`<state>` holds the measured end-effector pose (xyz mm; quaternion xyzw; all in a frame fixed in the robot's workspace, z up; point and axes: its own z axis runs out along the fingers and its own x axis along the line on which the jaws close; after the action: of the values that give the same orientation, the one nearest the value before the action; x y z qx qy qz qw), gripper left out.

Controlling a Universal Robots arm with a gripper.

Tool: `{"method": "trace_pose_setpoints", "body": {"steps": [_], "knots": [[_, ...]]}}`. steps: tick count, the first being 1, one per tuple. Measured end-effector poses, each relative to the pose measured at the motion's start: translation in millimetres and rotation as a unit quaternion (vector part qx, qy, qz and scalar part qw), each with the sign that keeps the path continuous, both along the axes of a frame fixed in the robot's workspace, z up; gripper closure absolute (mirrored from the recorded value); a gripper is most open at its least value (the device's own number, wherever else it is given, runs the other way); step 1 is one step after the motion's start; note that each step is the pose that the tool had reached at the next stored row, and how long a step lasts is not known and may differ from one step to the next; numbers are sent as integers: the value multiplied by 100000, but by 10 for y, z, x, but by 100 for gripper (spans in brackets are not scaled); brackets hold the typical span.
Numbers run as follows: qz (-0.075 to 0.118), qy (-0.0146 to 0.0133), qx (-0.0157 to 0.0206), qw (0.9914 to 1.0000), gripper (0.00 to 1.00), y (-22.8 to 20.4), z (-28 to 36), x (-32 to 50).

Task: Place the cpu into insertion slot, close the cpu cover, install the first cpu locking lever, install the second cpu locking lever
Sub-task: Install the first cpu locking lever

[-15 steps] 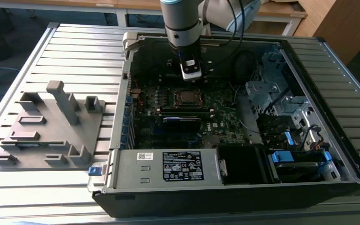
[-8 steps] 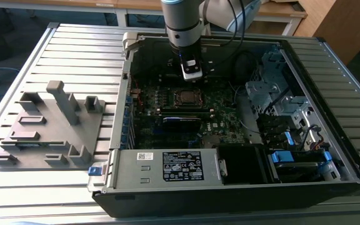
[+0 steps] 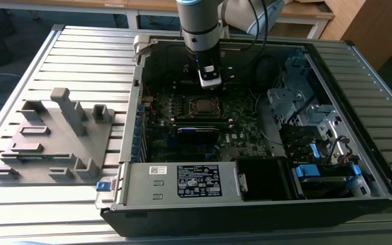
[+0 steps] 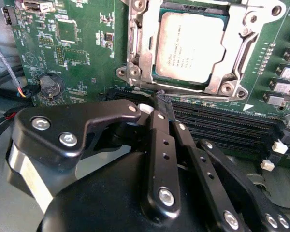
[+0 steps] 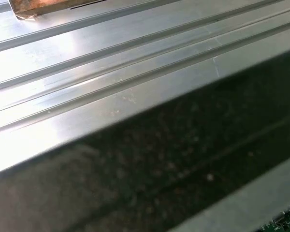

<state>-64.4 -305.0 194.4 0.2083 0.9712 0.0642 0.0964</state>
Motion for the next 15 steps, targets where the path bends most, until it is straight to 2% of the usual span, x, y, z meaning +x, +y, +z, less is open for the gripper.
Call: {"method": "trace_pose_setpoints", "body": {"steps": [11,15], "knots": [[4,-4,-149,100000,89,-6,-4,0],[6,-2,-150,100000,89,-5,28,1]]}}
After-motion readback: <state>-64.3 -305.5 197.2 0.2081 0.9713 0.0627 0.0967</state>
